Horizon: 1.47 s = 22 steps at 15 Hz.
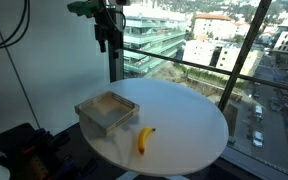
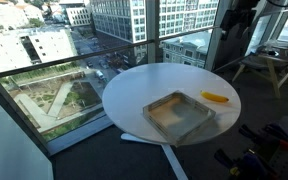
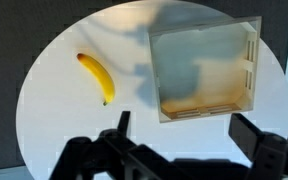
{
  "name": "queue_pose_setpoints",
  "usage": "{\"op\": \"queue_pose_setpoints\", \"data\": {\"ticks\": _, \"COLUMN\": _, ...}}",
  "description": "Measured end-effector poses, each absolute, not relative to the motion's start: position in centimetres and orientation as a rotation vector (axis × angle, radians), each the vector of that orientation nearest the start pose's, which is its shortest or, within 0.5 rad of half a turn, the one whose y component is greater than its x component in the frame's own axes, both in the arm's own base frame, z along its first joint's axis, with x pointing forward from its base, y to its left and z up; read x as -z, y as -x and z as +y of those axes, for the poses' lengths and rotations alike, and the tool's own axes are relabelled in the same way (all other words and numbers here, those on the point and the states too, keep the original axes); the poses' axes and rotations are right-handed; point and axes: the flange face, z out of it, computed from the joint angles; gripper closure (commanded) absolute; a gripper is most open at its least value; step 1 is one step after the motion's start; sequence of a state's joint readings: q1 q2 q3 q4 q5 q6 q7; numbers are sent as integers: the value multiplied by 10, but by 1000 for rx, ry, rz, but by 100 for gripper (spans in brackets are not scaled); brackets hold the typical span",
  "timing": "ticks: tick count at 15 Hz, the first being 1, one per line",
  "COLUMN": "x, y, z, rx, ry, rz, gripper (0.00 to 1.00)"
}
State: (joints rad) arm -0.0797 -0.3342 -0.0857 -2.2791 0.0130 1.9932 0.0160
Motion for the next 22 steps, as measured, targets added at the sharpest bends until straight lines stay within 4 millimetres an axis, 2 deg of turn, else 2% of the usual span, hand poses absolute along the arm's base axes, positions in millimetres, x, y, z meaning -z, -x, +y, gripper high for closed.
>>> {"op": "queue_pose_setpoints", "data": {"ticks": 14, "x": -480, "y": -459, "z": -158, "rx": 67, "ry": 3084, "rz": 308, "gripper": 0}}
{"op": "queue_pose_setpoints", "data": {"ticks": 22, "x": -482, "y": -475, "z": -182, "rx": 79, "ry": 3109, "rz": 146, "gripper": 0}}
